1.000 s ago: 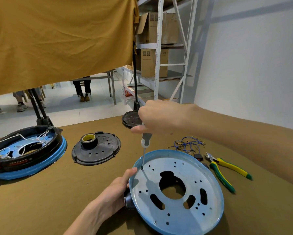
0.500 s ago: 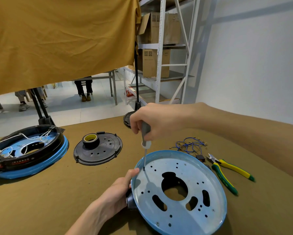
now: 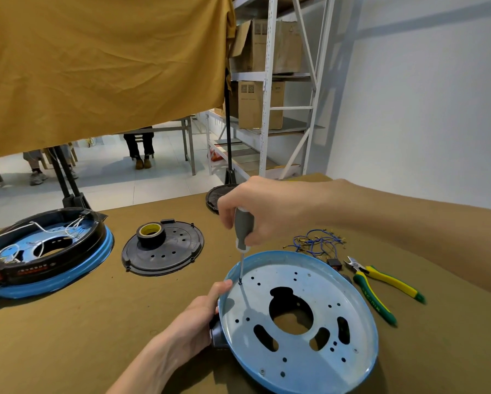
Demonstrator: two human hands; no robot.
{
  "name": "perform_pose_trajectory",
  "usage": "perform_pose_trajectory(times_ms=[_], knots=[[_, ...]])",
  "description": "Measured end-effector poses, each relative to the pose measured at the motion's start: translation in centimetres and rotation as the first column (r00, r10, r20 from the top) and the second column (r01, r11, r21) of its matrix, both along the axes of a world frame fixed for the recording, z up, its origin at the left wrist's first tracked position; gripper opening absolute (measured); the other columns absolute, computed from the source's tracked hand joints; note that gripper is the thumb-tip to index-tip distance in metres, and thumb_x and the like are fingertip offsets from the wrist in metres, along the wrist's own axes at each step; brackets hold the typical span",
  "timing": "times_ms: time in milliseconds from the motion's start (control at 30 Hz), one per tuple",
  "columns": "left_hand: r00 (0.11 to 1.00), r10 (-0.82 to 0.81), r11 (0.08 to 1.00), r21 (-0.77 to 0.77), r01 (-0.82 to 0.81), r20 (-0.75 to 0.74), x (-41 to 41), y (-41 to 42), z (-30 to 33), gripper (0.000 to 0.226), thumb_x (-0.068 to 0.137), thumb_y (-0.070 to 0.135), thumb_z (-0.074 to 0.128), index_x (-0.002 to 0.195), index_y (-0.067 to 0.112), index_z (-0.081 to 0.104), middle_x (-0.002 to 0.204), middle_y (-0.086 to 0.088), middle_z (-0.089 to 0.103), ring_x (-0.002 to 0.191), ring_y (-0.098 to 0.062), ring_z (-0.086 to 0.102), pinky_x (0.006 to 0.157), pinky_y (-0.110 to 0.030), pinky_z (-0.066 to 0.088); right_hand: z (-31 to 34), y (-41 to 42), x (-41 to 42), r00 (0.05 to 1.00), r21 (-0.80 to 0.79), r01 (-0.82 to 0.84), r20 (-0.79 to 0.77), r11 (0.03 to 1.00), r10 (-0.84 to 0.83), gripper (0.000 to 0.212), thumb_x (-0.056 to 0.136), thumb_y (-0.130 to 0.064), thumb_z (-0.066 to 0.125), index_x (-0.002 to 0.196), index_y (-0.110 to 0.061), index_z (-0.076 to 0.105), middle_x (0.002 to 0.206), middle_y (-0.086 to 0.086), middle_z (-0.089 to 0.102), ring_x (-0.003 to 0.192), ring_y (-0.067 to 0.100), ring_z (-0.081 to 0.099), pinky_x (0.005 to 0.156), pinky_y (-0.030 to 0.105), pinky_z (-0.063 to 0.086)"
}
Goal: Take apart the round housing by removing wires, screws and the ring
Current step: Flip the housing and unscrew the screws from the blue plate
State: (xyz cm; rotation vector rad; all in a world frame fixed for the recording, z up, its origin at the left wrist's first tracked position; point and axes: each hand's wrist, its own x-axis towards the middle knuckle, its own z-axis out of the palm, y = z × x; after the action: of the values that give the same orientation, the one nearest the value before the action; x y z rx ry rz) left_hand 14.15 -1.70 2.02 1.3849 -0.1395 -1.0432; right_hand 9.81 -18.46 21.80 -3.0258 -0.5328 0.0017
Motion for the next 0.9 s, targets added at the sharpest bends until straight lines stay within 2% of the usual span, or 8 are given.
perform_pose_trajectory(times_ms=[133, 267, 300, 467, 600, 667, 800, 900], knots=[[1.000, -0.003, 1.000, -0.002, 0.003, -0.005, 0.1, -0.1, -0.1, 0.056, 0.093, 0.050, 0.061, 0.111, -0.003, 0.067, 0.075, -0.012, 0.075, 0.053, -0.021, 0.070, 0.047, -0.025, 0.054, -0.6, 0.2, 0.4, 0.961, -0.303, 0.216, 0.233, 0.928, -0.148, 0.056, 0.092, -0.070, 0.053, 0.078, -0.016, 0.061, 0.064, -0.002, 0.060, 0.054, 0.013, 0.056, 0.041, 0.023, 0.032], [1.000, -0.008, 1.000, 0.004, 0.008, 0.002, 0.1, 0.0, -0.2, 0.057, 0.094, 0.050, 0.061, 0.110, -0.004, 0.067, 0.075, -0.013, 0.075, 0.054, -0.023, 0.070, 0.047, -0.026, 0.055, 0.4, -0.4, 0.6, 0.991, -0.038, 0.132, 0.017, 0.990, -0.132, 0.010, 0.085, -0.027, 0.076, 0.092, -0.025, 0.068, 0.078, -0.012, 0.068, 0.074, 0.006, 0.066, 0.057, 0.018, 0.049], [1.000, -0.013, 1.000, 0.000, 0.013, 0.002, 0.1, 0.0, -0.2, 0.057, 0.094, 0.049, 0.060, 0.109, -0.005, 0.067, 0.071, -0.011, 0.073, 0.051, -0.021, 0.068, 0.045, -0.024, 0.053, 0.7, -0.6, 0.5, 0.993, 0.000, 0.108, -0.041, 0.994, -0.108, 0.021, 0.081, -0.019, 0.078, 0.097, -0.026, 0.068, 0.084, -0.013, 0.069, 0.079, 0.005, 0.066, 0.064, 0.024, 0.054], [1.000, -0.009, 1.000, -0.009, 0.008, -0.014, 0.2, -0.1, -0.2, 0.055, 0.094, 0.048, 0.062, 0.111, -0.004, 0.066, 0.072, -0.012, 0.074, 0.050, -0.022, 0.069, 0.044, -0.024, 0.053, -0.4, -0.5, 0.0, 0.957, -0.268, 0.274, 0.174, 0.924, -0.233, 0.042, 0.095, -0.060, 0.057, 0.099, -0.018, 0.057, 0.074, -0.005, 0.053, 0.066, 0.014, 0.058, 0.048, 0.029, 0.040], [1.000, 0.001, 1.000, -0.016, -0.002, -0.007, 0.3, -0.1, -0.4, 0.055, 0.093, 0.048, 0.063, 0.114, -0.002, 0.067, 0.082, -0.014, 0.076, 0.060, -0.025, 0.072, 0.048, -0.027, 0.056, -0.1, -0.2, -0.6, 0.992, -0.022, 0.115, 0.062, 0.993, -0.114, 0.013, 0.089, -0.028, 0.075, 0.097, -0.019, 0.069, 0.084, -0.006, 0.067, 0.077, 0.006, 0.064, 0.062, 0.019, 0.049], [1.000, 0.010, 1.000, -0.013, -0.010, -0.003, 0.2, -0.1, -0.3, 0.055, 0.092, 0.048, 0.064, 0.113, -0.002, 0.068, 0.082, -0.014, 0.076, 0.062, -0.026, 0.073, 0.050, -0.028, 0.057, 0.3, 0.1, -0.8, 0.998, 0.063, 0.059, -0.039, 0.996, -0.057, 0.024, 0.082, -0.016, 0.080, 0.103, -0.019, 0.069, 0.086, -0.011, 0.065, 0.075, -0.001, 0.060, 0.060, 0.012, 0.045], [1.000, 0.011, 1.000, -0.014, -0.011, -0.010, 0.1, 0.0, -0.2, 0.058, 0.091, 0.049, 0.064, 0.112, -0.005, 0.067, 0.074, -0.013, 0.074, 0.053, -0.024, 0.069, 0.046, -0.026, 0.054, -0.8, 0.5, -0.4, 0.953, -0.196, 0.257, 0.212, 0.946, -0.215, 0.044, 0.094, -0.059, 0.061, 0.102, -0.015, 0.059, 0.073, -0.006, 0.056, 0.062, 0.005, 0.052, 0.046, 0.022, 0.034], [1.000, 0.021, 1.000, -0.007, -0.021, 0.004, 0.0, 0.0, -0.2, 0.060, 0.089, 0.050, 0.066, 0.115, -0.005, 0.067, 0.080, -0.014, 0.075, 0.060, -0.026, 0.072, 0.050, -0.028, 0.057, -0.7, 0.6, 0.0, 0.969, -0.049, 0.226, 0.111, 0.973, -0.219, 0.027, 0.098, -0.041, 0.064, 0.102, -0.015, 0.066, 0.078, -0.006, 0.063, 0.068, 0.005, 0.059, 0.049, 0.015, 0.040]])
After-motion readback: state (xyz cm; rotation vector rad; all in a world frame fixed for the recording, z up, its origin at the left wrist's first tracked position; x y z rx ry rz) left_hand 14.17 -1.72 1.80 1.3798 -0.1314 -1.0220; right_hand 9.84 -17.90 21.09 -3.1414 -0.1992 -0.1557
